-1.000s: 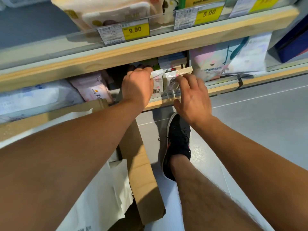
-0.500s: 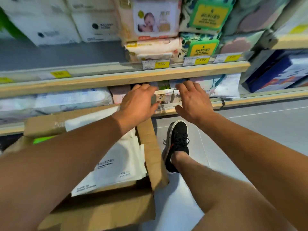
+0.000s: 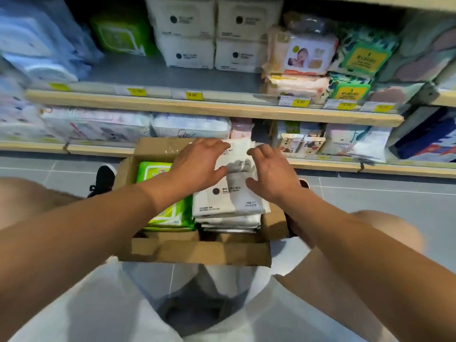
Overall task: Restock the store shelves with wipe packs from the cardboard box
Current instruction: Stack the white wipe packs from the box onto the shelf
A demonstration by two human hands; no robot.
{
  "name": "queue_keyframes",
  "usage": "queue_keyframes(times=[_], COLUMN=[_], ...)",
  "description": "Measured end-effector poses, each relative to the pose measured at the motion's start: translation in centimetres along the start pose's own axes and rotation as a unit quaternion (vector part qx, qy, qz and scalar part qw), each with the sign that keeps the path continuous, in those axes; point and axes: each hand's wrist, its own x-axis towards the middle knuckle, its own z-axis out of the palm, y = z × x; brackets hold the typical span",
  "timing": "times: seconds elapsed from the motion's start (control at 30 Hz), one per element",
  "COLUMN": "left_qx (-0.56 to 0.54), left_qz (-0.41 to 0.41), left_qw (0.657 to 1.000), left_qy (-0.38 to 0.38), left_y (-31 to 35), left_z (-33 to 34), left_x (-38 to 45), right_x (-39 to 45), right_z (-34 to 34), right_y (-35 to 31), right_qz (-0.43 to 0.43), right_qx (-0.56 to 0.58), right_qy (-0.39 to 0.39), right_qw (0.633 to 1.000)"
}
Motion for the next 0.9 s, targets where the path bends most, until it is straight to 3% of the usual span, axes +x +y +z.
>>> queue_keyframes(times=[0.3,0.57,0.8,0.9], left_qx=[-0.065,-0.104,-0.180,-0.181], left_qz=[-0.085,-0.124,-0.137,-0.126], left_qw=[0.993,0.975,0.963,0.967], left_qy=[-0.045,-0.149,-0.147,-0.125], left_y=[-5.7,-5.4,-5.8,-5.5], left_z=[3.2,7.4,8.1,8.4], left_x=[-6.6,-5.8,-5.6,-6.5], right_x=[0.2,1.1,1.3,1.4], right_z=[3.6,5.4,6.1,6.1], right_y=[-4.2,-4.0,-3.5,-3.5], right_qz=[-0.030,-0.017,-0.022,-0.027], right_qx=[-0.010,0.010,0.006,-0.016], right_qy=[-0.076,-0.127,-0.113,-0.152], right_qw=[0.997,0.992,0.993,0.988])
